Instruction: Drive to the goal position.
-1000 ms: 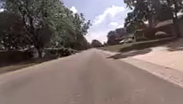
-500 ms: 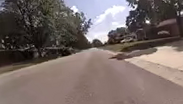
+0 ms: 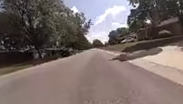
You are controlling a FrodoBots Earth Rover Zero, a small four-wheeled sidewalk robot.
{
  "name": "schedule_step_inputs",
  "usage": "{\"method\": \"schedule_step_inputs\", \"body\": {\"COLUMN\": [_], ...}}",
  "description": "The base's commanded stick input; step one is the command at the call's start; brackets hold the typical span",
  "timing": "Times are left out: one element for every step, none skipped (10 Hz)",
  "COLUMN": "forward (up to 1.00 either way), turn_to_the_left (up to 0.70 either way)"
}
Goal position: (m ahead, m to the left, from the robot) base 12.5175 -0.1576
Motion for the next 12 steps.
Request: {"method": "schedule_step_inputs", "body": {"forward": [0.7, 0.7, 0.7, 0.7, 0.7, 0.7, 0.7, 0.7, 0.7, 0.7, 0.7, 0.7], "turn_to_the_left": [0.0, 0.0, 0.0, 0.0, 0.0, 0.0, 0.0, 0.0, 0.0, 0.0, 0.0, 0.0]}}
